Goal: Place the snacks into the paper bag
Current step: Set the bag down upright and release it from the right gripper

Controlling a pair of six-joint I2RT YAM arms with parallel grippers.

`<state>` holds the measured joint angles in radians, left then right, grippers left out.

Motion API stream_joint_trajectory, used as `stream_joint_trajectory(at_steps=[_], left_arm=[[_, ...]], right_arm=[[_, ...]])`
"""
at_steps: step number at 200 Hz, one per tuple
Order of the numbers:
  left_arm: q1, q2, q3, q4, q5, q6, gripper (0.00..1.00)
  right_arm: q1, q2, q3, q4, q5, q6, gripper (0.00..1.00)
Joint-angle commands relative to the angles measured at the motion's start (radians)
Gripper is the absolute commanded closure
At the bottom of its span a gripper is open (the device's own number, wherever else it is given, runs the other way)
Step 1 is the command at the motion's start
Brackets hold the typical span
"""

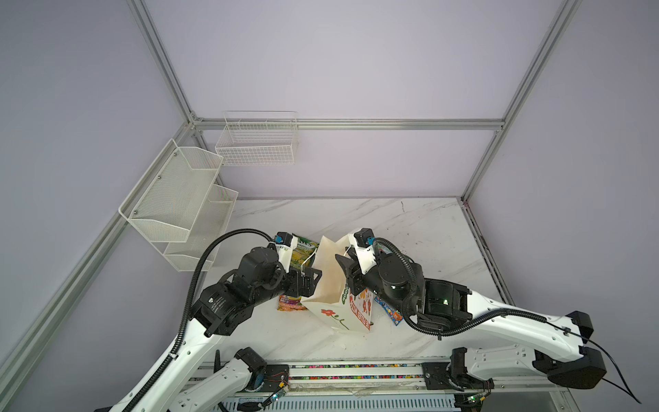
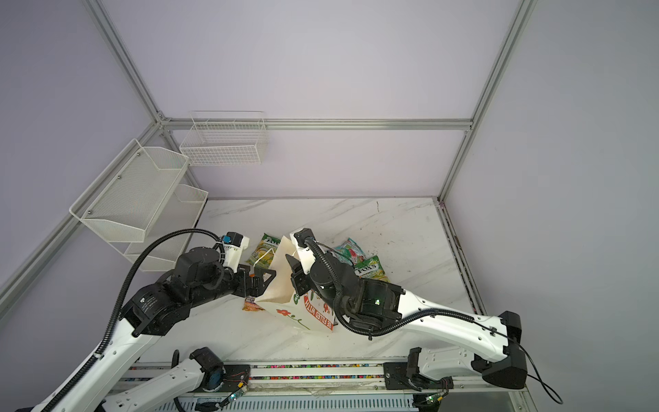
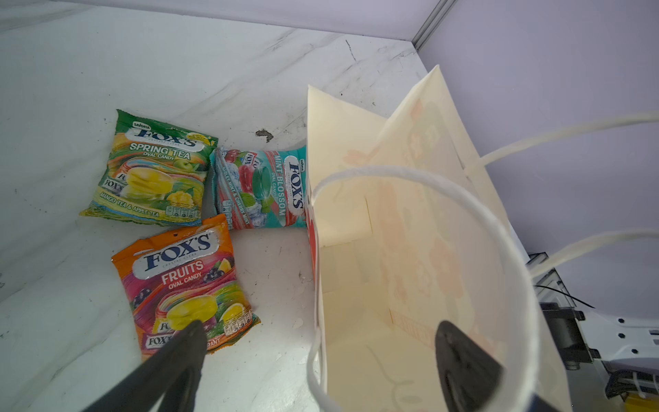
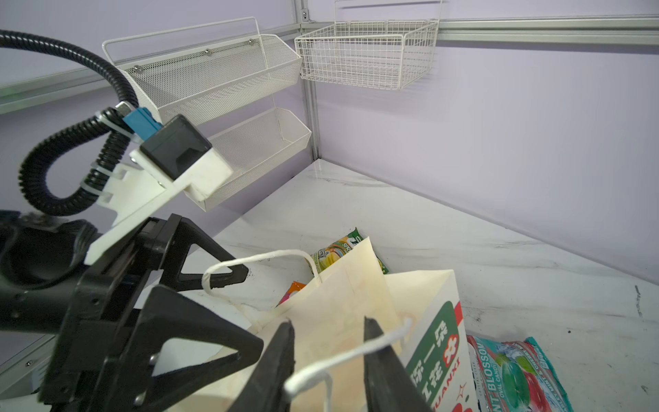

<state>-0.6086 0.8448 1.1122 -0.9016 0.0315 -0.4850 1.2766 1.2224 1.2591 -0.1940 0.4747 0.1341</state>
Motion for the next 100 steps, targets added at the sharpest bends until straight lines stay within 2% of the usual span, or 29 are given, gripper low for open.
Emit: stream_joint_trajectory(at_steps=[1,15,44,77,100], left_arm=[[0.000,0.023,-0.026,0.019,-0.032,-0.013,0.06],[0.000,0.028,-0.041,0.041,-0.032,-0.012,0.14],[0.000,0.045,-0.069,0.075,-0.021,-0.020,0.36],[0.000,0.057,-0.089,0.081,-0.018,-0.027,0.41],[0.000,0.054,-0.105,0.083,-0.019,-0.027,0.50]], right_arm=[[0.005,-0.026,0.002,0.024,0.012,0.019,0.66],[0.004,-0.029,0.005,0.020,0.013,0.021,0.66],[0.006,-0.032,0.005,0.017,0.013,0.024,0.67],[0.005,-0.038,-0.003,0.024,0.008,0.024,0.67],[0.006,-0.042,-0.006,0.025,0.009,0.025,0.67]])
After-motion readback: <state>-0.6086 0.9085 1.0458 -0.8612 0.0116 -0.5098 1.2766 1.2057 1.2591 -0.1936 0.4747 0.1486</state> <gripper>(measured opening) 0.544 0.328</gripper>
